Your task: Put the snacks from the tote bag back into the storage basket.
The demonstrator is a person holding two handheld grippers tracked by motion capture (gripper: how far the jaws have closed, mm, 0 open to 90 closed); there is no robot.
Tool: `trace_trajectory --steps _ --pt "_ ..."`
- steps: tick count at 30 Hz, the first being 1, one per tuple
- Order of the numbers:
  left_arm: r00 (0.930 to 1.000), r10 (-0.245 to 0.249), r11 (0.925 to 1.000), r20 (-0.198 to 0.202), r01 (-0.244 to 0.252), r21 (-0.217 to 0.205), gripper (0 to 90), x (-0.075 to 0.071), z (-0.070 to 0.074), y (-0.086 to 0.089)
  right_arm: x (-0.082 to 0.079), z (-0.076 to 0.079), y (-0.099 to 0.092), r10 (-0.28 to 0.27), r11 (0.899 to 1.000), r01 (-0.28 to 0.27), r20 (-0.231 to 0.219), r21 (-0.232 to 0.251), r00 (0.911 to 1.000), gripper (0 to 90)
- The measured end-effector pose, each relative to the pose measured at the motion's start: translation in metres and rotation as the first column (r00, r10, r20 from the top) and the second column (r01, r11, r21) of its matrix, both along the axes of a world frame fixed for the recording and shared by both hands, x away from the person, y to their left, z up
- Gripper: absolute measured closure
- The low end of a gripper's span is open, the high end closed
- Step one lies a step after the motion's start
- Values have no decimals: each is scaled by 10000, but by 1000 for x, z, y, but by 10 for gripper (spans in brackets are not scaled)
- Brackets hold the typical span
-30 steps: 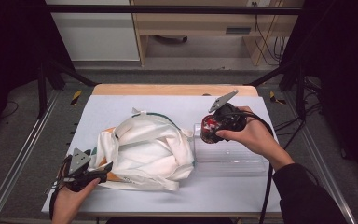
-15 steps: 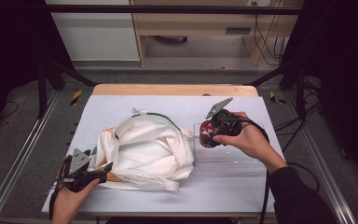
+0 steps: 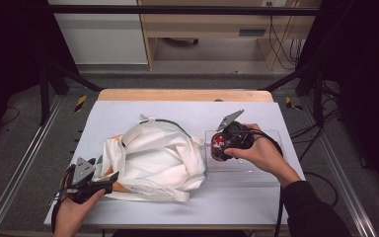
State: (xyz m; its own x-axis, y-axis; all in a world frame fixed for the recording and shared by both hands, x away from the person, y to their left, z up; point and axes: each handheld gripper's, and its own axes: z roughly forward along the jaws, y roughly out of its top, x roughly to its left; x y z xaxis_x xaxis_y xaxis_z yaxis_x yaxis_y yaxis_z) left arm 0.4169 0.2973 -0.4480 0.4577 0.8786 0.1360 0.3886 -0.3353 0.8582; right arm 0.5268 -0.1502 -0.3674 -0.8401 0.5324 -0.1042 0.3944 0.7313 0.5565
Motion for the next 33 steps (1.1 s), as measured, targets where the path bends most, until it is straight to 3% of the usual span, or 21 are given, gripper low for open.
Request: trace_trajectory --steps 33 --pt "10000 -62 10000 1 62 38 66 0 0 -1 2 -22 12 358 9992 -363 -363 -157 9987 259"
